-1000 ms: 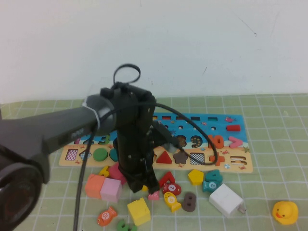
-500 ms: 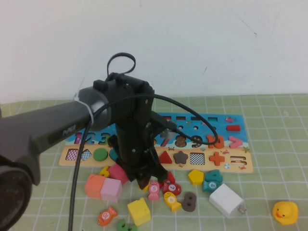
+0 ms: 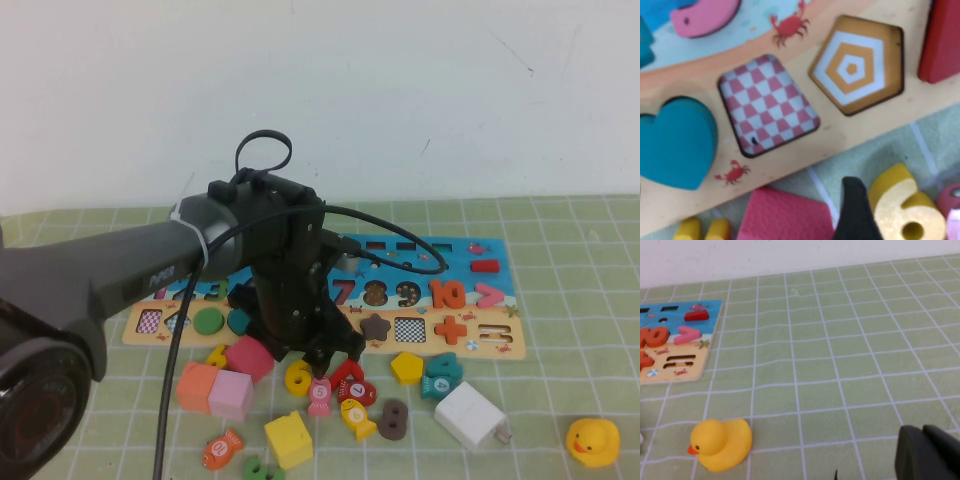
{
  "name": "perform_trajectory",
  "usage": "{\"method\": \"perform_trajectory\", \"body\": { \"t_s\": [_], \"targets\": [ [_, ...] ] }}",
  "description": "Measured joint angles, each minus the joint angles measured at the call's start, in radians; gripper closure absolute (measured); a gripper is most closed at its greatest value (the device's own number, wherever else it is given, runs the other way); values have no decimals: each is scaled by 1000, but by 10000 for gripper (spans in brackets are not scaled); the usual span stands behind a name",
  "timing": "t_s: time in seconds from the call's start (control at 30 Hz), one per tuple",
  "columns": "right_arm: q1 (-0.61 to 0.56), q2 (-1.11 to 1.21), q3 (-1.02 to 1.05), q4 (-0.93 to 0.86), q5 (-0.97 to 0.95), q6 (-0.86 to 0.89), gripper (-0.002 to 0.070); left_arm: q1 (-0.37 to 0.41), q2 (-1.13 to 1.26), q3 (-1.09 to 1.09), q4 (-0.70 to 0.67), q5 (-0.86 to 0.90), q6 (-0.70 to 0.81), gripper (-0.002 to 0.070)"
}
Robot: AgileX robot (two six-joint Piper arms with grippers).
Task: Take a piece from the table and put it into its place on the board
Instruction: Pick up the "number 6"
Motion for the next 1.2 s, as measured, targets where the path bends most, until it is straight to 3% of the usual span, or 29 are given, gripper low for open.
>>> {"method": "perform_trajectory", "body": {
  "t_s": [0.23, 0.87, 1.2],
  "targets": [
    [0, 0, 0, 0, 0, 0, 678, 0, 15, -4, 17, -3, -17, 308],
    [0, 0, 0, 0, 0, 0, 678, 0, 40, -11, 117, 31, -69, 311],
    [0, 0, 0, 0, 0, 0, 678, 0, 38, -10, 118, 145, -43, 311]
  ]
}}
